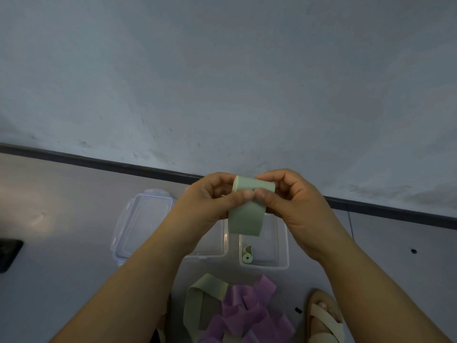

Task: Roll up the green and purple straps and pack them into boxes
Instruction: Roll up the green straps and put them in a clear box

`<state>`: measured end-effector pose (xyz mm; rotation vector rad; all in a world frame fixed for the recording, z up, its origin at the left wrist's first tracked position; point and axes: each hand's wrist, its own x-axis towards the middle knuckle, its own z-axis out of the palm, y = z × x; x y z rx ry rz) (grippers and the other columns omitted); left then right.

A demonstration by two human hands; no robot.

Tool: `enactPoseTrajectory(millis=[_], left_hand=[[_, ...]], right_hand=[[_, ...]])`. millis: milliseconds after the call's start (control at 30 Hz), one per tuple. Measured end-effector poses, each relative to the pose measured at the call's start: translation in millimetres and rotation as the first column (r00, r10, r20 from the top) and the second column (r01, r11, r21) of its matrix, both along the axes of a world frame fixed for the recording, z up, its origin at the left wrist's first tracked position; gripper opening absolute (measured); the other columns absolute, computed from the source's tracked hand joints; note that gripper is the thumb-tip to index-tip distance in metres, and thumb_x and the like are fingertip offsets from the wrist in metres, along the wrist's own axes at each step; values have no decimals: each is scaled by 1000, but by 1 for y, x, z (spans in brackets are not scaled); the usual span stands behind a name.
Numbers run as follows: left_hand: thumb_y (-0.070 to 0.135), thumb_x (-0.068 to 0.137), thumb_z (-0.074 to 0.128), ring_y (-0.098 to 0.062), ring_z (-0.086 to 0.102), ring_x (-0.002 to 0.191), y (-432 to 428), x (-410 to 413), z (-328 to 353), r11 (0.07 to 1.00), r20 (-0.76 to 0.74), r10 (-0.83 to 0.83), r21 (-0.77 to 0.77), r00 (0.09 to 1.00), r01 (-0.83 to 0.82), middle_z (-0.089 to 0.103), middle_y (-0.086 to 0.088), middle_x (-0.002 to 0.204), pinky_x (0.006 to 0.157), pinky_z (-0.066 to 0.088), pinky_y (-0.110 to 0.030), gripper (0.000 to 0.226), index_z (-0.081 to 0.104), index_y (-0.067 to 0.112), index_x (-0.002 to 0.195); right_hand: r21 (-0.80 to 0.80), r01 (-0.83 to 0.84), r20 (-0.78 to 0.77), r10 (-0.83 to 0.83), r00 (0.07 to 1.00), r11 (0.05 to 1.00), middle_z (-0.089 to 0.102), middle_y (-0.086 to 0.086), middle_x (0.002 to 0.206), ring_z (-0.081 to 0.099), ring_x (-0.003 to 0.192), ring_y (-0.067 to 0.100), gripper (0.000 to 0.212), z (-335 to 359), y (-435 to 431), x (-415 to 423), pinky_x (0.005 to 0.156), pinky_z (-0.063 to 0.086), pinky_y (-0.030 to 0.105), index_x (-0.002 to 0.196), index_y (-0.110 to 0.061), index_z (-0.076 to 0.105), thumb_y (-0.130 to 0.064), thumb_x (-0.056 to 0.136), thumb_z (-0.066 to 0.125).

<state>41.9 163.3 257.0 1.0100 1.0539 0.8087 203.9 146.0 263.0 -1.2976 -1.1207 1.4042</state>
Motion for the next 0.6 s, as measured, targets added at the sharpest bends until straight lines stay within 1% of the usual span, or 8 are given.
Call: enactPoseTrajectory(millis=[100,167,267,333,367,433,500,600], left_hand=[[29,62,69,-16,70,81,1,-1,1,1000,-9,-6,-12,1000,6,74,-4,85,78,58,-31,34,68,12,92],[26,63,69,-17,70,80,1,-2,1,1000,-2,-13,-17,1000,13,74,-5,85,76,58,-30,32,68,11,91],[24,65,70,-18,69,80,4,-10,1,995,-17,-86,-54,996,85,73,-7,86,73,57,-27,29,69,11,91],[22,70,76,-22,68,82,6,-17,2,979,-27,-175,-112,984,170,72,-10,90,75,55,-31,30,70,6,94],[21,71,76,-23,67,82,7,-20,2,966,-22,-217,-147,976,212,71,-13,91,74,55,-31,30,70,3,96],[20,68,73,-21,67,75,8,-25,3,934,10,-293,-211,956,288,71,-14,86,67,56,-27,25,73,5,88],[23,58,80,-18,68,69,9,-27,5,898,40,-364,-251,931,362,71,-12,80,62,55,-25,26,75,10,80],[34,42,91,-18,69,67,9,-29,5,841,132,-438,-290,889,457,72,-11,78,61,55,-25,48,76,10,81]], right_hand=[[28,-11,18,10,1000,1000,65,-11,74,61,70,-1,21,-1,0,-1,66,54,15,85,-24,62,-20,65,69],[54,-28,61,25,998,998,65,-13,74,61,71,-1,20,-2,-1,-1,65,53,14,84,-23,62,-13,69,71],[72,-108,208,90,974,992,65,-9,87,63,82,11,26,-3,-2,1,70,56,25,88,-27,61,-14,71,74],[20,-237,295,221,929,971,63,-11,97,62,87,17,38,0,-3,3,74,56,33,99,-35,60,-18,69,77],[-14,-327,322,314,893,945,62,-13,99,62,86,17,48,2,-5,3,75,56,35,106,-41,57,-21,68,79],[-44,-487,338,472,814,872,60,-24,91,58,77,7,65,7,-7,3,74,55,29,117,-50,49,-21,68,80],[-35,-559,352,534,769,828,56,-35,83,52,70,-1,70,13,-9,1,70,51,22,120,-49,47,-18,67,81],[-35,-581,371,550,748,813,56,-32,88,49,69,-3,72,17,-9,1,68,50,24,119,-50,48,-21,64,83]])
